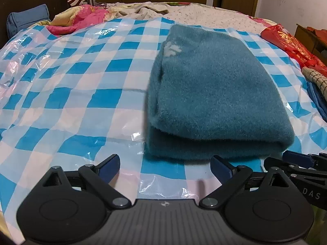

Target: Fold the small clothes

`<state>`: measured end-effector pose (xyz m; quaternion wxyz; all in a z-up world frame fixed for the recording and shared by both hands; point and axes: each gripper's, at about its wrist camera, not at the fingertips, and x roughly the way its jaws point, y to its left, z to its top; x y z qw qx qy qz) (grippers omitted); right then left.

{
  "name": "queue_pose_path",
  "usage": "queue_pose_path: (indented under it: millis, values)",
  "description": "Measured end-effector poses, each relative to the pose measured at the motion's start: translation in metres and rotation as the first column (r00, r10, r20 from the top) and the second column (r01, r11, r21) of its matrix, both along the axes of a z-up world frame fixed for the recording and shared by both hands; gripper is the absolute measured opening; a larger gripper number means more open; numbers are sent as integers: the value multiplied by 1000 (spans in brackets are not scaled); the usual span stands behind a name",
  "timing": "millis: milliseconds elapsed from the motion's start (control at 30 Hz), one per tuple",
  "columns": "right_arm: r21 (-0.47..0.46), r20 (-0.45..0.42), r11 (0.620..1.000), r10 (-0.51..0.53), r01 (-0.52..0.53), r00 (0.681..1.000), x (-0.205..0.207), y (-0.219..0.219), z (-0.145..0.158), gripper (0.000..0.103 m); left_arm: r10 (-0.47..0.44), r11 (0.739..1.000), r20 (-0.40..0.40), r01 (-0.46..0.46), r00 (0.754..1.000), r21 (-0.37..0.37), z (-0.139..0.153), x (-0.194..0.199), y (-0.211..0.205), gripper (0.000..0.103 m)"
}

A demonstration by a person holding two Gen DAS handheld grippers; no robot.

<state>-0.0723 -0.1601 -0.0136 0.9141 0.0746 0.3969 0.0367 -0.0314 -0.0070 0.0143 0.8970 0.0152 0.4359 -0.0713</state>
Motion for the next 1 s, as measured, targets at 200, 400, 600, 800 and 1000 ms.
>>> queue_pose_path:
  millis: [200,400,600,800,1000]
  values:
    - [-2,-3,1000,-4,4,1000,0,-1,0,46,6,1000,-7,-6,1000,6,-1,2,0,103]
    - [-2,0,1000,-8,8,1000,0,-3,-1,46,9,1000,0,-9,1000,7,-1,1,0,103]
    - [-2,2,1000,-9,9,1000,0,-3,0,50,7,1000,3,-7,1000,13,-1,1,-1,103]
    - [-2,5,1000,-9,9,1000,-1,-4,1,51,3,1000,3,-3,1000,14,0,0,-1,103]
    - [9,11,1000,-3,3,1000,-3,-3,3,51,-25,999,10,24,1000,43,0,-2,-8,103]
